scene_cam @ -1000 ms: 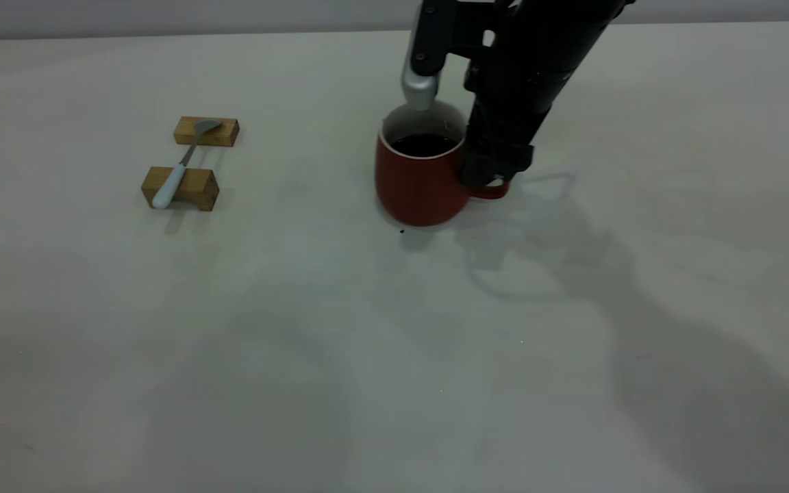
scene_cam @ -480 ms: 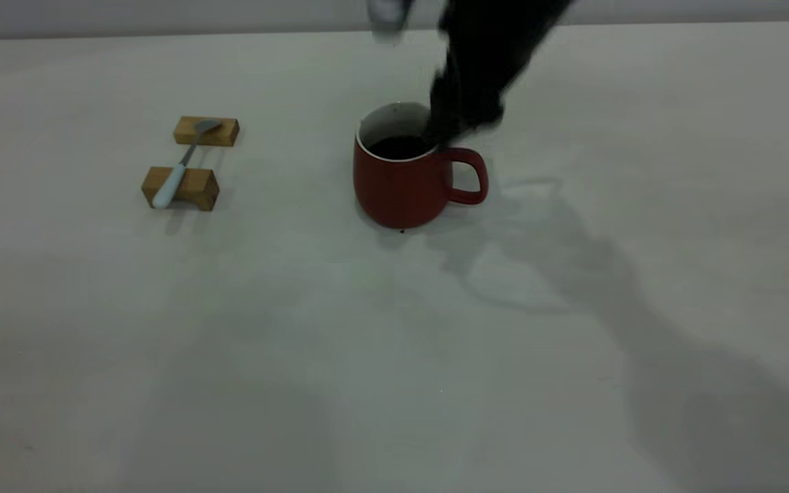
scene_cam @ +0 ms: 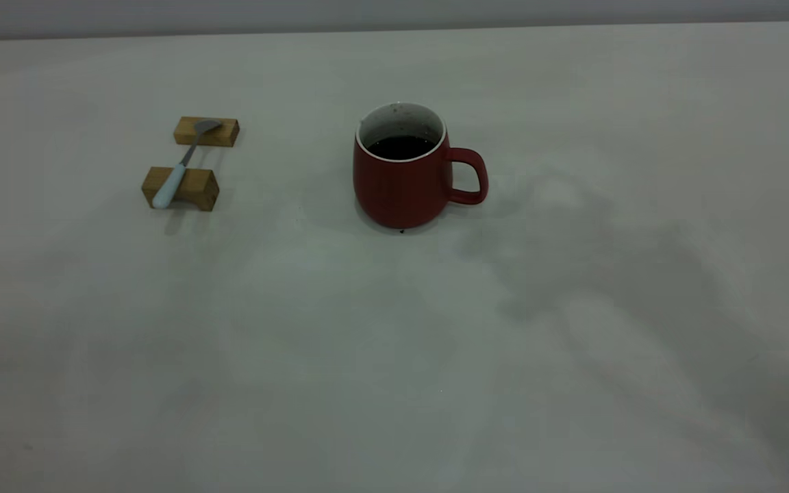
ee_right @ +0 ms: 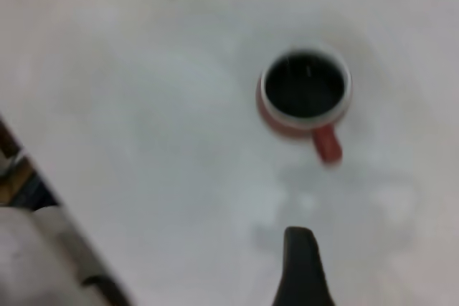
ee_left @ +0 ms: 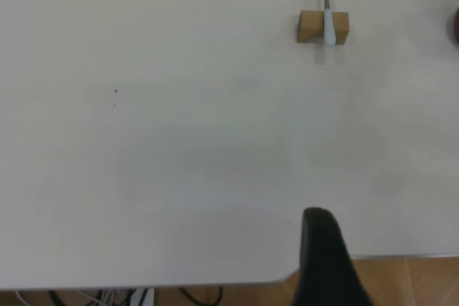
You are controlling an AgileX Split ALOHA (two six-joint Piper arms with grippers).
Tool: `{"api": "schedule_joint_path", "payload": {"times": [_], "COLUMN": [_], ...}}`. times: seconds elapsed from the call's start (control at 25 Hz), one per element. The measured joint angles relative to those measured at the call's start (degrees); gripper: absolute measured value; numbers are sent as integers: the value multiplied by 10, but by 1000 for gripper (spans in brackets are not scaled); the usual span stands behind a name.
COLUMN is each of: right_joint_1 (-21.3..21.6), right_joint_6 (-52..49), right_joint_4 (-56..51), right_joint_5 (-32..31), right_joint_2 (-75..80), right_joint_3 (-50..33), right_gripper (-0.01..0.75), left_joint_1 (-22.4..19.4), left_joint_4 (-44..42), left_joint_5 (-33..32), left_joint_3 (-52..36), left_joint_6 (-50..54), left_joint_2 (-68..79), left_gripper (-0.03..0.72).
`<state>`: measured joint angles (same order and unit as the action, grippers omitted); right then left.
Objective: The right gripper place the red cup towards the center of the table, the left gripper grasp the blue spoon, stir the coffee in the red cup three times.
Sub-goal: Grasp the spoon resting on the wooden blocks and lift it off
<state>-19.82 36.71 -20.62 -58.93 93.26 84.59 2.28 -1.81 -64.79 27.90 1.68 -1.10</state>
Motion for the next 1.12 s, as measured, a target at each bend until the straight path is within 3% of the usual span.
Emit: {"api": "schedule_joint_path", "payload": {"times": [0.2, 0.4, 0.68, 0.92, 1.12], "right_joint_1": [3, 3, 10, 76, 124], "right_joint_6": [-135, -172, -203, -251, -278], "right_joint_4": [63, 102, 113, 116, 132], "right_joint_5": [-109, -118, -119, -115, -97], "right_joint_2": [-102, -210, -432, -665, -807], "right_joint_3": [0, -38, -227, -406, -482], "right_gripper": [593, 593, 593, 593, 593], "left_joint_1": [0, 0, 0, 0, 0], "left_joint_4": [0, 0, 0, 0, 0], "left_joint_5": [0, 0, 0, 0, 0], "left_joint_3": [0, 0, 0, 0, 0], "left_joint_6": [0, 0, 0, 0, 0], "left_joint_2": [0, 0, 0, 0, 0], "left_gripper": [515, 515, 515, 515, 515]}}
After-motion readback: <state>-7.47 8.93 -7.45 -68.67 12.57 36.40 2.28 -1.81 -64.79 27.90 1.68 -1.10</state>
